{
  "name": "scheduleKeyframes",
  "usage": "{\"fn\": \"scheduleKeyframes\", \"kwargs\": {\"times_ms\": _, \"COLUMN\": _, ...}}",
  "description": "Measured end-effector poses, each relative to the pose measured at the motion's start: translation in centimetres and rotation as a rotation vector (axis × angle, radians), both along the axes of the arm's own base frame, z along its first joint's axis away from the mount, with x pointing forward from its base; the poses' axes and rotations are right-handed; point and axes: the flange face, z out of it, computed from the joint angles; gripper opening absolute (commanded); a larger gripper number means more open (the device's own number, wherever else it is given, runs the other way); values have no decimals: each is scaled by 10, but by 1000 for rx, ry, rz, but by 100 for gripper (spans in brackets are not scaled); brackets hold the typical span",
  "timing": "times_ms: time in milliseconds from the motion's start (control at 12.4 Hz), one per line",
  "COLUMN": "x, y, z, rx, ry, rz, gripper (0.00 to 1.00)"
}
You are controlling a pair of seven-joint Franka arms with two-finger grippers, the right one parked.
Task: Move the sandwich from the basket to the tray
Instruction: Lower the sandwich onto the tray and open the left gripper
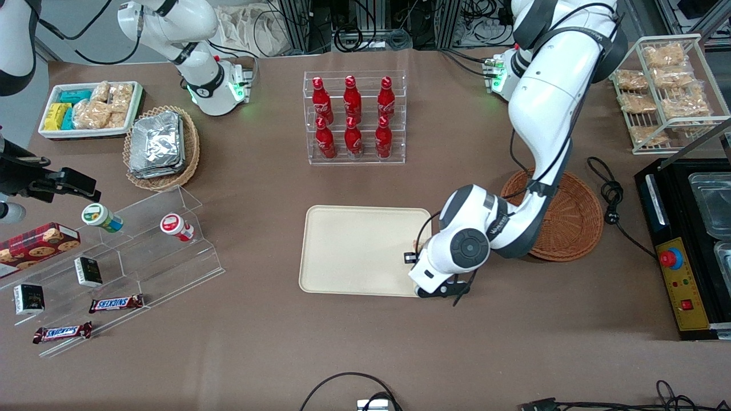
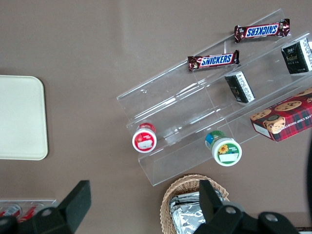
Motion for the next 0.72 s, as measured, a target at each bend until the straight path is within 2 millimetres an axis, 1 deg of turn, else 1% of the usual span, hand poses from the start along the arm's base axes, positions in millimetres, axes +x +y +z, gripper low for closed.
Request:
{"fn": "scheduleKeyframes", "kwargs": {"times_ms": 241, "x": -20, "y": -20, "z": -13, "rx": 12, "ry": 21, "rz": -43, "gripper": 0}}
{"fn": "scheduleKeyframes", "kwargs": {"times_ms": 322, "x": -25, "y": -25, "z": -16, "rx": 15, "ry": 26, "rz": -52, "gripper": 27}}
{"fn": "scheduleKeyframes", "kwargs": {"times_ms": 402, "x": -27, "y": -27, "z": -18, "rx": 16, "ry": 29, "rz": -56, "gripper": 99}}
{"fn": "scheduleKeyframes", "kwargs": {"times_ms": 724, "x": -24, "y": -21, "z": -18, "rx": 20, "ry": 27, "rz": -47, "gripper": 100}}
